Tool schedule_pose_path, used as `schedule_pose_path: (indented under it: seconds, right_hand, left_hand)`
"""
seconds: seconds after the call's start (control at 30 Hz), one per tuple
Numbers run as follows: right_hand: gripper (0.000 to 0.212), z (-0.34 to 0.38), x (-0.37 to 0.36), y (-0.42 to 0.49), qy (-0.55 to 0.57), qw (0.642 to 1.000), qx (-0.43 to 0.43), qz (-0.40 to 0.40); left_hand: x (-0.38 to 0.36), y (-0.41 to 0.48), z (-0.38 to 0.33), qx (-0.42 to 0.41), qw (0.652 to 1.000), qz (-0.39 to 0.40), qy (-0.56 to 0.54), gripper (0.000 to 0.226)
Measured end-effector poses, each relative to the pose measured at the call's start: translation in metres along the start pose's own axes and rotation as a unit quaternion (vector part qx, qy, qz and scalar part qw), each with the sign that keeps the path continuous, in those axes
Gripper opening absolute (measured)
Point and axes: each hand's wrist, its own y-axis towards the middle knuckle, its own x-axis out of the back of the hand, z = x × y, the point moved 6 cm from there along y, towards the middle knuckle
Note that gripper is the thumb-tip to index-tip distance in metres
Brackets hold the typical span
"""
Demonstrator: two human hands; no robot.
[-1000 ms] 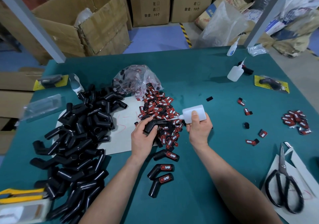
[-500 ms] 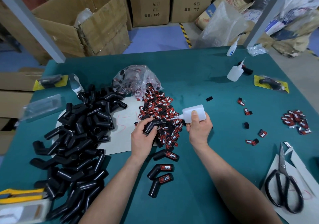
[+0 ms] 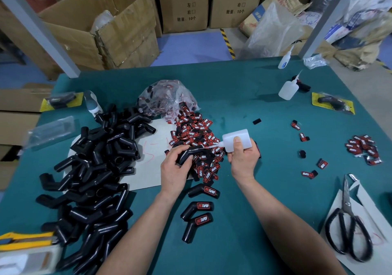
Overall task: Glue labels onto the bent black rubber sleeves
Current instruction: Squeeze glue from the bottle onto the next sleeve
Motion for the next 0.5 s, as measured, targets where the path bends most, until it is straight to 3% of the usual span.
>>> schedule_pose_path:
  seconds: [0.5]
  right_hand:
    - [0.036, 0.0009, -0.0002, 0.0005, 0.007, 1.000, -0.006, 0.000]
  left_hand:
    - [-0.0001, 0.0003, -0.0047, -0.021, 1.000, -0.002, 0.001, 0.037]
